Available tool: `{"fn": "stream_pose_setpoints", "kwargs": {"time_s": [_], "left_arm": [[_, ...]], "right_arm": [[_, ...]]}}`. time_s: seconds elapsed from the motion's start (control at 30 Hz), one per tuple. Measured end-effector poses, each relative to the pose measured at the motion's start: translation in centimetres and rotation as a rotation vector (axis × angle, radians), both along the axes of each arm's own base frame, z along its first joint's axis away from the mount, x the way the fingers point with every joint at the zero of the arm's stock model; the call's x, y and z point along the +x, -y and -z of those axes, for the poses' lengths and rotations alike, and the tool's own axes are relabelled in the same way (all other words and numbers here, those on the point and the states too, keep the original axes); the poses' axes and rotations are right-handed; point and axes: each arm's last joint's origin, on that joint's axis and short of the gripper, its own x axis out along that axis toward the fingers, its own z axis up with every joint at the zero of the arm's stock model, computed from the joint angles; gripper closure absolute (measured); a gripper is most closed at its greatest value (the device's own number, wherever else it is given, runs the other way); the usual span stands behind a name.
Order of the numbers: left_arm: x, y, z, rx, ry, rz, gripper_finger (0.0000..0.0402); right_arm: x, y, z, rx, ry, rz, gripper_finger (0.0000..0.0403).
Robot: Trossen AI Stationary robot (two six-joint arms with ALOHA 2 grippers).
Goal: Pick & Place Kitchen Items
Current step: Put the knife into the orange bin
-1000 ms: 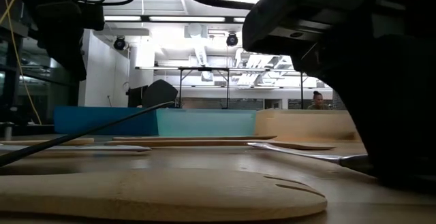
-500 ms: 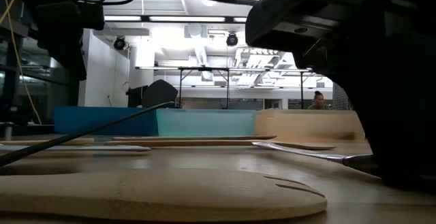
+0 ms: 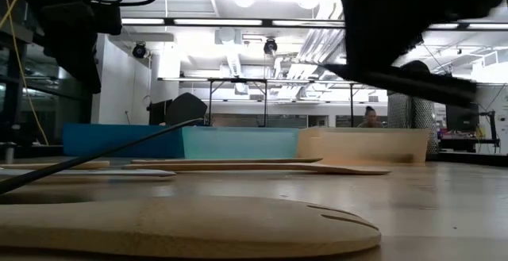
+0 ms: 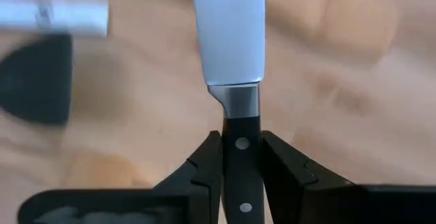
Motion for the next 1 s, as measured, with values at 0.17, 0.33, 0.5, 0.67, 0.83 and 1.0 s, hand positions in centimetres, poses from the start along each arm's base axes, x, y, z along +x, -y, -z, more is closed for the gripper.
{"fn": "stream_pose_setpoints", "kwargs": {"time_s": [0.17,0.33,0.5,0.67,0.83,1.0], "left_arm": [[0.0,0.0,0.0,-0.002,0.004,-0.011,0.0257],[0.1,0.0,-0.1,-0.003,0.017,-0.028,0.0257],[0.1,-0.1,-0.1,0.004,0.029,-0.081,0.0257],[0.1,-0.1,-0.1,0.000,0.033,-0.096,0.0257],[0.1,-0.2,-0.1,-0.021,0.050,-0.153,0.0257],[0.0,-0.2,-0.1,-0.037,0.074,-0.231,0.0257]], "right_arm": [[-0.2,2.8,-2.7,-0.145,-0.001,-0.097,0.0333],[0.0,6.5,-4.8,-0.239,-0.059,-0.227,0.0333],[0.0,11.1,-6.2,-0.324,-0.170,-0.304,0.0333],[0.1,16.2,-6.8,-0.360,-0.311,-0.397,0.0333],[0.2,21.3,-7.0,-0.369,-0.414,-0.466,0.0333],[-0.3,25.8,-7.0,-0.359,-0.496,-0.496,0.0333]]}}
